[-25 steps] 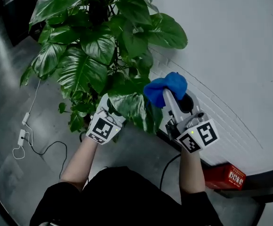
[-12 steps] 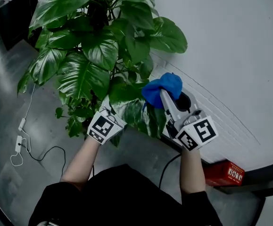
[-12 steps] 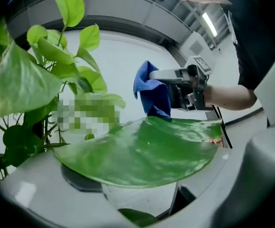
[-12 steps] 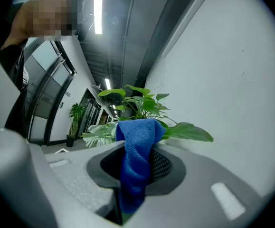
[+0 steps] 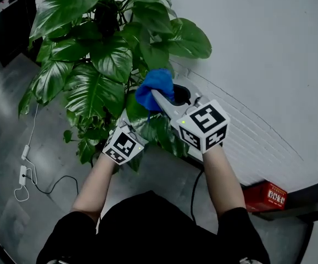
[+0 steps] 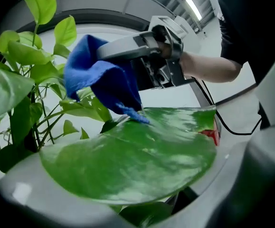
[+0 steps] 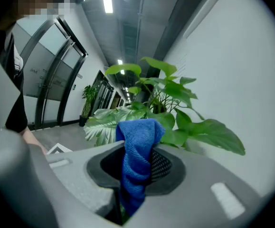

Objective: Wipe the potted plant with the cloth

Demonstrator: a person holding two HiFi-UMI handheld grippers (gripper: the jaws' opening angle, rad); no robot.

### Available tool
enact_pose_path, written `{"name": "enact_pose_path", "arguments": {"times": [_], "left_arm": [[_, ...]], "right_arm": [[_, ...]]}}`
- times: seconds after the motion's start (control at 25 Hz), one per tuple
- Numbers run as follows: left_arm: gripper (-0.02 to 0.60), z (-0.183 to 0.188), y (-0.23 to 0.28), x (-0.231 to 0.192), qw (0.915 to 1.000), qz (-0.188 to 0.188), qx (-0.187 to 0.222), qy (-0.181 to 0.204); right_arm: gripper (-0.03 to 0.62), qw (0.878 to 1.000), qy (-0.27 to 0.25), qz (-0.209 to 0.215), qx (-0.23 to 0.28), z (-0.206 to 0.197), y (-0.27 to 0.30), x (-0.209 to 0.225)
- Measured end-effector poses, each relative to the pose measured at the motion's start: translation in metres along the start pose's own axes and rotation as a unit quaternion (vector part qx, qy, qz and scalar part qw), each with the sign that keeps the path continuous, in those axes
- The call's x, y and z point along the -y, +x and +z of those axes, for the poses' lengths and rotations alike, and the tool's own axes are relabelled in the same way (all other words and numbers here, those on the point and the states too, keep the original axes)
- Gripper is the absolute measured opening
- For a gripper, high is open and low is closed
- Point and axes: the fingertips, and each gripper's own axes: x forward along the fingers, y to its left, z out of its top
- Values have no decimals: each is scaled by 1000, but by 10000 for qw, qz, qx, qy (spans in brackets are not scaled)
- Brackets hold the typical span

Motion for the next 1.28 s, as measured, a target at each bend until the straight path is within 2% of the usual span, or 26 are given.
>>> {"name": "enact_pose_path", "arguments": {"times": [0.2,0.32,0.48,0.6,1.0,1.2,1.28], "left_arm": [[460,-4,0,1,9998,-56,-164,78],[460,-1,-3,2,9998,-102,-112,-88],[476,5,-6,5,9995,-138,22,-289],[476,5,-8,5,9994,-84,-31,-332],[476,9,-6,0,9988,21,-37,-487],[476,12,-5,-2,9988,106,-25,-483],[476,12,-5,-2,9986,101,-24,-526]], "right_arm": [[89,9956,-302,161,-877,-34,42,-22],[89,9924,-590,253,-1054,-45,43,-34],[89,9903,-786,426,-1062,-52,40,-46],[89,9905,-811,507,-986,-54,37,-51],[89,9905,-1145,413,-645,-44,5,-66],[89,9914,-1090,404,-607,-50,-10,-73],[89,9913,-1166,272,-539,-50,-17,-75]]}}
